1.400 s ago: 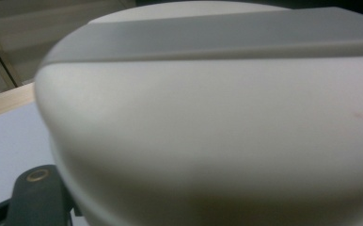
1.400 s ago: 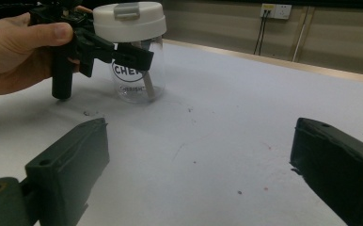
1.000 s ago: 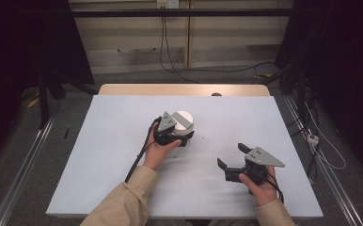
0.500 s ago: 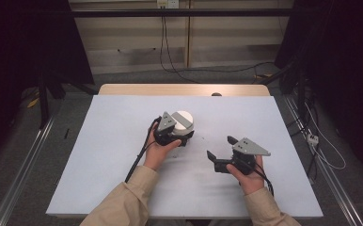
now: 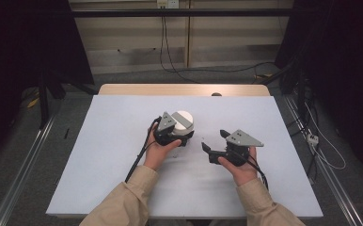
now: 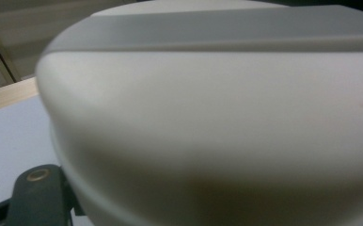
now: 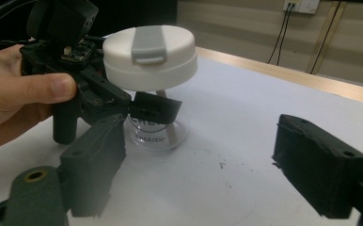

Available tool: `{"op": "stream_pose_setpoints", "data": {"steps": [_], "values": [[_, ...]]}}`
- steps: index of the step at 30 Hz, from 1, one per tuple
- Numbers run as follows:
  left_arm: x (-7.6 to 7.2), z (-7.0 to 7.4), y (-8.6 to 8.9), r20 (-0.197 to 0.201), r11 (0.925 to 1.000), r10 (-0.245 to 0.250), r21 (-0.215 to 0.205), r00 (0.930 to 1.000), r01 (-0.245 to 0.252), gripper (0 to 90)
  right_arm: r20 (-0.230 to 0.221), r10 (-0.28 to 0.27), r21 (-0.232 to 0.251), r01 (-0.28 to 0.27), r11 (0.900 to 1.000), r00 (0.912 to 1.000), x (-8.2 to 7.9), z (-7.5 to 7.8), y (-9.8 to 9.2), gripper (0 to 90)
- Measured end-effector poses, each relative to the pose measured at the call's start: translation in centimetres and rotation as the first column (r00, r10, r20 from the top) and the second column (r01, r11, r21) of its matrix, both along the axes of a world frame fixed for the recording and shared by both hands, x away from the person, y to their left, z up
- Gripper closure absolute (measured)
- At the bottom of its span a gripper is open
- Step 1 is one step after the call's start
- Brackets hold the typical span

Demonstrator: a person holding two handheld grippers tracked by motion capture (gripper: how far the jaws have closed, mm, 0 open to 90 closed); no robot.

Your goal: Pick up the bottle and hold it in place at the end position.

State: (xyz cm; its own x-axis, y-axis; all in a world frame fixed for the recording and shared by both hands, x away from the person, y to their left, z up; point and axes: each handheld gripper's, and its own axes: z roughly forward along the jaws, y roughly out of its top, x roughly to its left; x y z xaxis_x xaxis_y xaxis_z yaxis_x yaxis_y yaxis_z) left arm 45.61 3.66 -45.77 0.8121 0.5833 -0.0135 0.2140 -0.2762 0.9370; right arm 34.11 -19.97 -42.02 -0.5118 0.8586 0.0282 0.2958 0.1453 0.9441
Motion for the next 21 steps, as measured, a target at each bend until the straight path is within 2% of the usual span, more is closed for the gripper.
{"op": "stream_pose_setpoints", "data": {"steps": [3, 9, 11, 21], "values": [[0.0, 0.0, 0.0, -0.006, 1.0000, 0.002, -0.004, 1.0000, -0.002, 18.6, -0.013, 0.016, 0.018, -0.016, 1.000, 0.9998, 0.3, 0.1, 0.2, 25.1], [0.0, 0.0, 0.0, -0.008, 1.0000, -0.001, -0.003, 1.0000, 0.001, 18.6, -0.043, 0.055, 0.018, -0.055, 0.998, 0.9975, 0.9, 0.4, 0.8, 41.3], [0.0, 0.0, 0.0, -0.008, 1.0000, 0.001, -0.003, 1.0000, -0.001, 18.6, -0.072, 0.076, 0.028, -0.075, 0.997, 0.9945, 1.1, 0.6, 1.0, 47.9], [0.1, 0.0, 0.1, -0.014, 1.0000, -0.002, -0.005, 0.9999, 0.002, 18.6, -0.093, 0.123, 0.022, -0.122, 0.992, 0.9880, 2.0, 1.4, 2.3, 71.8]]}}
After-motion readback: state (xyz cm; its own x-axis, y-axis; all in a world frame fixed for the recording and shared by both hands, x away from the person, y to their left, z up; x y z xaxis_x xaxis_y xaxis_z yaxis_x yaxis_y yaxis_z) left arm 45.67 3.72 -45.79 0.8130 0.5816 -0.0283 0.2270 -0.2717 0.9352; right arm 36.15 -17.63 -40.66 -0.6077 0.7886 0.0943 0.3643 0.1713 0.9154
